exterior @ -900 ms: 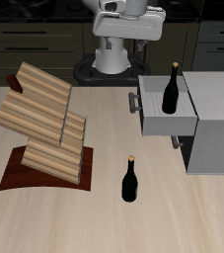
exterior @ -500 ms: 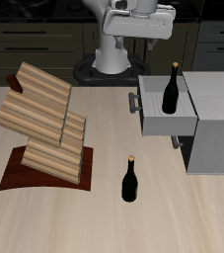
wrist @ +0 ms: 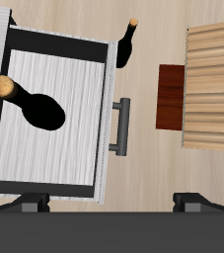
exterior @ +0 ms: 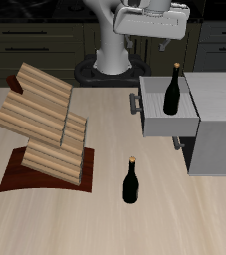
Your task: Place the wine bottle from the drawer onto the top layer of the wine rack and close the drawer
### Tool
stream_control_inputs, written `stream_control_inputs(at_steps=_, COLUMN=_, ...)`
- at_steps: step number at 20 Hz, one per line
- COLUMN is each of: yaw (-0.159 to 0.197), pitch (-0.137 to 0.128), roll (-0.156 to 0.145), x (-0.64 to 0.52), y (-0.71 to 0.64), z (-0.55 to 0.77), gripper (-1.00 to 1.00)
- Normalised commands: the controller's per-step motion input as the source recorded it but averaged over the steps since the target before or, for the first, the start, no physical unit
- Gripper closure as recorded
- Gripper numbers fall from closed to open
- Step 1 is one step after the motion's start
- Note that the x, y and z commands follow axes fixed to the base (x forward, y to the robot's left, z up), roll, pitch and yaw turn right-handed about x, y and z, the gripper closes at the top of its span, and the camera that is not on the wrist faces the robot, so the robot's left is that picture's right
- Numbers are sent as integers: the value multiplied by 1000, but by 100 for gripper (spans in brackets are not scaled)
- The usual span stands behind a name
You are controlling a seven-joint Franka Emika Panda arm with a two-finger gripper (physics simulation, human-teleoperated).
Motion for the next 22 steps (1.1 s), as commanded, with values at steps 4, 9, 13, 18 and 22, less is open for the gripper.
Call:
stream_control_inputs(at_steps=4, yaw=-11, pitch=6, roll=6, x=15, y=157, z=62, gripper=-100)
stream_control_inputs(at_steps=9, yaw=6, pitch=-22, roll=29, x=-3, y=267, z=3, gripper=-100)
stream_control_inputs(at_steps=13, yaw=-25, pitch=13, roll=7, x=248, y=130, z=74, gripper=-100)
stream_control_inputs(at_steps=18, yaw=-8, pitch=7, roll=5, x=63, y=67, z=78, gripper=-100)
stream_control_inputs(at_steps=22, yaw=21, pitch=-34, roll=-5, x=23, y=155, z=54, gripper=-100)
